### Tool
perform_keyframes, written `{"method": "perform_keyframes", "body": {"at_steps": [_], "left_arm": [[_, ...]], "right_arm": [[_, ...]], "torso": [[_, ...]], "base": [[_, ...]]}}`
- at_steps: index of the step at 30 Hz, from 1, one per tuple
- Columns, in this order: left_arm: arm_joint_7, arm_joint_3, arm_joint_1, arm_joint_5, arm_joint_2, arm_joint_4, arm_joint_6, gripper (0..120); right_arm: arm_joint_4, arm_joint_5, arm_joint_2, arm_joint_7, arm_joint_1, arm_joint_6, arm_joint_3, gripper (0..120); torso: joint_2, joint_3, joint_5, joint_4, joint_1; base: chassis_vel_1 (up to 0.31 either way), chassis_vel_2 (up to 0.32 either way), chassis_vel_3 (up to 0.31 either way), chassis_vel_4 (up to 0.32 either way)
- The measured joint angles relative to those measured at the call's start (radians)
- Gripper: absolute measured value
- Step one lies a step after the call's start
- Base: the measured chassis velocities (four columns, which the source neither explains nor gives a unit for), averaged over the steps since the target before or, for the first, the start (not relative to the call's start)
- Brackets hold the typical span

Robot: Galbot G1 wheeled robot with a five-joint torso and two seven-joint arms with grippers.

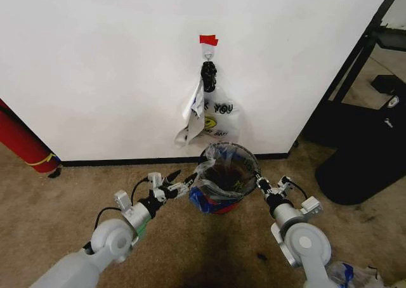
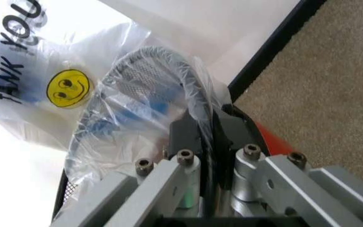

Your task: Pick up the garbage bag from the wall and place it over the trash bin.

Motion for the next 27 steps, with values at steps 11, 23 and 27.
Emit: {"method": "perform_keyframes", "body": {"at_steps": [11, 23, 27], "left_arm": [[-0.007, 0.007, 0.012, 0.006, -0.010, 0.012, -0.002, 36], [-0.047, 0.010, 0.009, -0.051, -0.017, 0.012, -0.029, 0], [-0.060, 0.009, 0.010, -0.095, -0.021, 0.013, -0.044, 0]], "right_arm": [[0.006, -0.007, 0.005, 0.008, 0.000, -0.002, -0.006, 1], [0.009, -0.021, 0.007, 0.008, -0.010, -0.002, -0.010, 1], [0.010, -0.022, 0.007, 0.007, -0.012, -0.001, -0.010, 1]], "torso": [[0.000, 0.000, 0.0000, 0.0000, 0.000], [0.000, 0.000, 0.0000, 0.0000, 0.000], [0.000, 0.000, 0.0000, 0.0000, 0.000]], "base": [[0.000, 0.000, 0.000, 0.000], [0.000, 0.000, 0.000, 0.000], [0.000, 0.000, 0.000, 0.000]]}}
